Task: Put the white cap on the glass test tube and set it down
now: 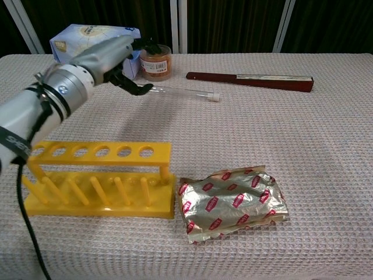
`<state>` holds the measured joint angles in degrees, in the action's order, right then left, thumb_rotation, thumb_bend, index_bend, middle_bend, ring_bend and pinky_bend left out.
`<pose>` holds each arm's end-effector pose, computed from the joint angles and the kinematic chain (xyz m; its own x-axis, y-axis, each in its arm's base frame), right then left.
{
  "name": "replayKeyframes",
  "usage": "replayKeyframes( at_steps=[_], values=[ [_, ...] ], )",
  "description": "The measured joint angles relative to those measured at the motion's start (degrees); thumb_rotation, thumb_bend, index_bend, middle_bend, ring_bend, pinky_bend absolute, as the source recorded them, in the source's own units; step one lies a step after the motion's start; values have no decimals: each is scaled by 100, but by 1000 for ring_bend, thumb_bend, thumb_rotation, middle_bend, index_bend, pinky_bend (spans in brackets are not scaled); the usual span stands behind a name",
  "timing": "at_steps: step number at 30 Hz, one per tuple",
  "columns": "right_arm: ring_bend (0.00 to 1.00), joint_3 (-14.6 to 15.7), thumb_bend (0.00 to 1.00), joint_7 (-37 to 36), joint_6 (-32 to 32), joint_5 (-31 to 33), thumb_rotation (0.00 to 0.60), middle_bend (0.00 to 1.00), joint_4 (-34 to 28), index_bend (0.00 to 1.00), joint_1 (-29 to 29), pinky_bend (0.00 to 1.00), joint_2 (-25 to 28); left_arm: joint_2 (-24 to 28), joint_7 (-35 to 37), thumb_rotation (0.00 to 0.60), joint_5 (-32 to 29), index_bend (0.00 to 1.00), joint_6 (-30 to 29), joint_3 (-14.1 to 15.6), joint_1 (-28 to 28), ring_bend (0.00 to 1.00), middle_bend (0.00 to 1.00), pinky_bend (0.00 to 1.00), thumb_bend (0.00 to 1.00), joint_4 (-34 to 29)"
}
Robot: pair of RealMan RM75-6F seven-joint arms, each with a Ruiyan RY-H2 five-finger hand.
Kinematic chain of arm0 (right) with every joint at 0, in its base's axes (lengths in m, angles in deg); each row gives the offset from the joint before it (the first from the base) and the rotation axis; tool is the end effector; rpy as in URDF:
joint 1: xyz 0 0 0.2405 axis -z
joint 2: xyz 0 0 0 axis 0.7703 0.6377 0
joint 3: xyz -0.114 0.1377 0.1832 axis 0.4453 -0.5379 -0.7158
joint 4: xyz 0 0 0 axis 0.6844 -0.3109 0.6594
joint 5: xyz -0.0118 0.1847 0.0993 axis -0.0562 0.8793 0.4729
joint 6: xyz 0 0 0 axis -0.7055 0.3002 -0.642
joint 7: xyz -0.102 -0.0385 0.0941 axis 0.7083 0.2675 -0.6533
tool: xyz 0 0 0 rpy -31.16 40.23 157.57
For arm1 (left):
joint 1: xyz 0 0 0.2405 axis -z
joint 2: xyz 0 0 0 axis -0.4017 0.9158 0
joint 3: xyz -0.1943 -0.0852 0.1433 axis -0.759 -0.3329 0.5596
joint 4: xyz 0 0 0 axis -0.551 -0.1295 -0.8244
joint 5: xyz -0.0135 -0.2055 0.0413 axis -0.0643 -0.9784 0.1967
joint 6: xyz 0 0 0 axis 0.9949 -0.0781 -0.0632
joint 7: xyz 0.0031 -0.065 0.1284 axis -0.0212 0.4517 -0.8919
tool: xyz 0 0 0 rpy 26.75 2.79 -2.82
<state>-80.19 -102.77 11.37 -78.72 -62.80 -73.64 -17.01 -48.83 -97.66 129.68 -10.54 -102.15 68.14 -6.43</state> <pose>-0.2427 -0.2933 0.1627 0.1286 -0.0438 0.9907 -0.9785 -0.1683 0.1196 -0.1141 0.3736 -0.0456 0.2028 0.0934 0.9748 0.9337 -0.3186 -0.1637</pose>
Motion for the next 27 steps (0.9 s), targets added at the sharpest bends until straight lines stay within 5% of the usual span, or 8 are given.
replayKeyframes(
  at_steps=[8, 14, 19, 27],
  values=[
    [109, 219, 248, 110, -557, -114, 600, 168, 346, 177, 561, 195, 175, 2469, -538, 599, 362, 220, -1172, 271, -1199, 82, 153, 166, 292, -1628],
    [44, 404, 244, -60, -1016, -301, 600, 90, 698, 39, 1028, 150, 156, 4035, -251, 600, 685, 236, -1883, 766, -2360, 82, 154, 165, 272, -2569],
    [31, 538, 239, -238, -1311, -516, 600, 71, 966, 6, 1297, 126, 24, 4524, 338, 600, 1118, 235, -2623, 1325, -3259, 82, 154, 163, 265, -2884],
    [31, 745, 240, -437, -1838, -996, 600, 72, 1189, 6, 1700, 122, -193, 4542, 1105, 600, 1617, 235, -3253, 2003, -4174, 82, 154, 163, 265, -2959]
  ],
)
